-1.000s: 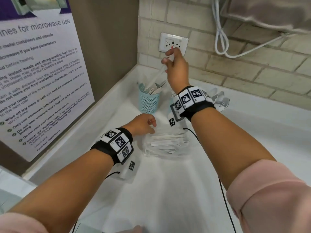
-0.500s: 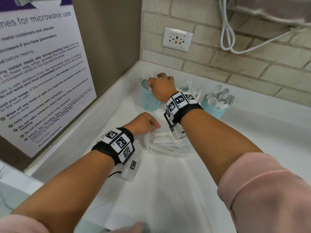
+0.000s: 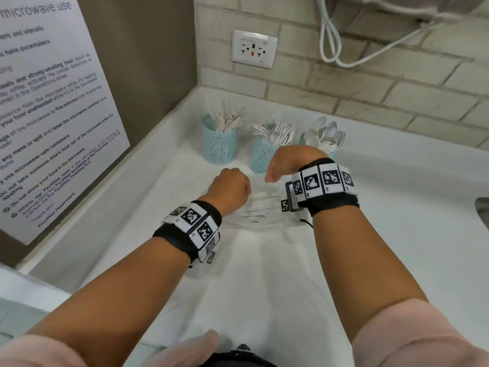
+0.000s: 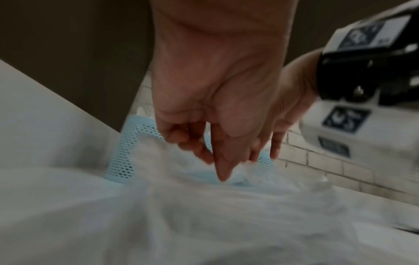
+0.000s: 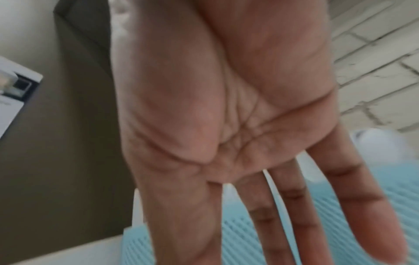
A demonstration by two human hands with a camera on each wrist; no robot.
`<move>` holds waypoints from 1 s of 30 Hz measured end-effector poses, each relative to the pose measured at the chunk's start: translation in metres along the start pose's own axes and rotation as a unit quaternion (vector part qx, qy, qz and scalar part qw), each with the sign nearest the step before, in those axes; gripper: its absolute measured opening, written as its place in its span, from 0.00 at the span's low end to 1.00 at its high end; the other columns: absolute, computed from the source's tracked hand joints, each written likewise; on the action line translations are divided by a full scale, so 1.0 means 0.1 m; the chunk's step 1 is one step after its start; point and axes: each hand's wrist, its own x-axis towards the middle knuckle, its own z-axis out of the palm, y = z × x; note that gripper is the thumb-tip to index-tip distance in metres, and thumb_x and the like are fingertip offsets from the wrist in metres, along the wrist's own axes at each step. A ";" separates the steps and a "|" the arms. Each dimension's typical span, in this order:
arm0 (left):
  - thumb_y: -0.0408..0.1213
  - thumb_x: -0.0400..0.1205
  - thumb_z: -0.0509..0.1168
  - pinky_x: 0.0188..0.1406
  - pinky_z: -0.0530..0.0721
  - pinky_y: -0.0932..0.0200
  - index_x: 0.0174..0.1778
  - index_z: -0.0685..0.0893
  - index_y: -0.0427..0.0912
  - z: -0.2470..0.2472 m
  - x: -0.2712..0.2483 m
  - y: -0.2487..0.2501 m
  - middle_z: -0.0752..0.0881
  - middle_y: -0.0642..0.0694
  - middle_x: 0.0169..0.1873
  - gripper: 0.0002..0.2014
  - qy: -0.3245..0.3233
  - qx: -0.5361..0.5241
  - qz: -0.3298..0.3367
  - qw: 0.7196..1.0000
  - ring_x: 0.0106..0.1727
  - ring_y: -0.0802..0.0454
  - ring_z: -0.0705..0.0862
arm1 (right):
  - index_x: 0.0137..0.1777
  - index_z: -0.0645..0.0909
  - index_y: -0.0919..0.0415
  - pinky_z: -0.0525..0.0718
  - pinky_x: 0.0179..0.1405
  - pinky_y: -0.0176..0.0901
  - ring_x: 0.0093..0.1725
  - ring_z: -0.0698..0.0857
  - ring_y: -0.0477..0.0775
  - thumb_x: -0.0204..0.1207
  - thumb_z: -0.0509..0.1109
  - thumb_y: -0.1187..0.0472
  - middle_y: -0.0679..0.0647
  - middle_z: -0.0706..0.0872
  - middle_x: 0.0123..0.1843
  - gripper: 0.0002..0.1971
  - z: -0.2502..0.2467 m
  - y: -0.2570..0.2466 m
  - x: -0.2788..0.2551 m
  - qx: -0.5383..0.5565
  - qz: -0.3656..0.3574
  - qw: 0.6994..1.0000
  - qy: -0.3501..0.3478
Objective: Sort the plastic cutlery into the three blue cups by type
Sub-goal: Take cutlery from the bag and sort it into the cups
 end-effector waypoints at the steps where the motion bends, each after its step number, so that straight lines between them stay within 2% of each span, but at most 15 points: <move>1: 0.33 0.80 0.63 0.59 0.78 0.53 0.53 0.88 0.43 0.03 0.01 0.03 0.84 0.43 0.55 0.11 -0.030 -0.010 0.005 0.999 0.60 0.43 0.80 | 0.59 0.86 0.49 0.78 0.62 0.47 0.61 0.82 0.53 0.70 0.75 0.54 0.48 0.84 0.64 0.16 0.08 0.04 -0.01 0.000 0.004 1.000 -0.013; 3: 0.33 0.80 0.62 0.62 0.77 0.55 0.59 0.86 0.41 0.10 0.02 0.07 0.84 0.43 0.60 0.13 -0.066 -0.009 0.008 0.998 0.62 0.44 0.81 | 0.67 0.81 0.51 0.73 0.61 0.44 0.68 0.78 0.54 0.74 0.72 0.61 0.49 0.79 0.70 0.21 0.24 0.11 -0.05 0.000 0.005 1.000 -0.023; 5: 0.32 0.81 0.62 0.64 0.75 0.55 0.64 0.82 0.38 0.14 0.02 0.09 0.81 0.42 0.63 0.16 -0.087 0.010 0.013 0.996 0.65 0.43 0.79 | 0.74 0.74 0.53 0.71 0.67 0.47 0.72 0.74 0.55 0.74 0.72 0.65 0.51 0.74 0.75 0.28 0.39 0.18 -0.09 0.027 0.014 1.000 -0.009; 8: 0.35 0.81 0.62 0.62 0.77 0.53 0.64 0.80 0.34 0.18 0.01 0.09 0.81 0.39 0.62 0.16 -0.132 0.051 0.034 0.989 0.63 0.42 0.79 | 0.80 0.64 0.53 0.68 0.72 0.47 0.76 0.70 0.56 0.74 0.71 0.69 0.53 0.67 0.79 0.35 0.58 0.29 -0.10 0.073 0.024 0.997 0.007; 11: 0.40 0.81 0.63 0.58 0.78 0.52 0.63 0.79 0.34 0.18 0.01 0.11 0.78 0.38 0.62 0.17 -0.146 0.072 0.041 0.986 0.61 0.40 0.79 | 0.82 0.57 0.54 0.66 0.76 0.46 0.78 0.68 0.55 0.76 0.66 0.71 0.54 0.63 0.82 0.36 0.71 0.35 -0.13 0.092 0.013 0.996 0.016; 15: 0.50 0.82 0.63 0.62 0.74 0.49 0.65 0.75 0.34 0.15 0.01 0.13 0.72 0.36 0.65 0.24 -0.189 0.122 0.041 0.973 0.65 0.37 0.74 | 0.83 0.51 0.54 0.67 0.77 0.49 0.79 0.66 0.56 0.75 0.64 0.71 0.54 0.62 0.82 0.39 0.81 0.38 -0.16 0.127 0.009 0.992 0.023; 17: 0.52 0.82 0.62 0.63 0.72 0.50 0.67 0.74 0.35 0.15 0.00 0.13 0.71 0.36 0.66 0.25 -0.198 0.136 0.046 0.970 0.66 0.37 0.72 | 0.83 0.50 0.54 0.68 0.77 0.51 0.79 0.67 0.56 0.75 0.65 0.71 0.55 0.61 0.83 0.40 0.84 0.39 -0.16 0.149 0.011 0.989 0.018; 20: 0.50 0.82 0.62 0.61 0.72 0.49 0.66 0.75 0.36 0.16 -0.01 0.14 0.71 0.37 0.65 0.23 -0.193 0.123 0.053 0.972 0.64 0.36 0.73 | 0.83 0.50 0.53 0.76 0.70 0.48 0.76 0.70 0.56 0.74 0.67 0.70 0.54 0.60 0.83 0.41 0.86 0.41 -0.17 0.177 0.010 0.984 0.007; 22: 0.49 0.83 0.60 0.61 0.72 0.48 0.67 0.74 0.36 0.16 -0.02 0.15 0.70 0.38 0.65 0.23 -0.195 0.128 0.056 0.971 0.64 0.36 0.72 | 0.83 0.51 0.52 0.83 0.59 0.43 0.70 0.75 0.55 0.75 0.65 0.70 0.53 0.59 0.83 0.40 0.86 0.43 -0.18 0.213 0.014 0.977 -0.005; 24: 0.48 0.84 0.58 0.61 0.72 0.48 0.69 0.72 0.36 0.16 -0.04 0.16 0.70 0.38 0.66 0.22 -0.196 0.138 0.061 0.969 0.65 0.36 0.71 | 0.83 0.51 0.50 0.83 0.50 0.39 0.66 0.77 0.54 0.76 0.62 0.70 0.51 0.58 0.83 0.38 0.84 0.43 -0.19 0.241 0.019 0.970 -0.011; 30: 0.44 0.86 0.55 0.58 0.74 0.49 0.69 0.70 0.33 0.19 -0.10 0.21 0.71 0.37 0.66 0.21 -0.171 0.176 0.078 0.966 0.65 0.38 0.72 | 0.82 0.54 0.48 0.81 0.37 0.32 0.59 0.76 0.51 0.77 0.60 0.68 0.48 0.58 0.83 0.35 0.84 0.47 -0.20 0.282 0.028 0.959 -0.017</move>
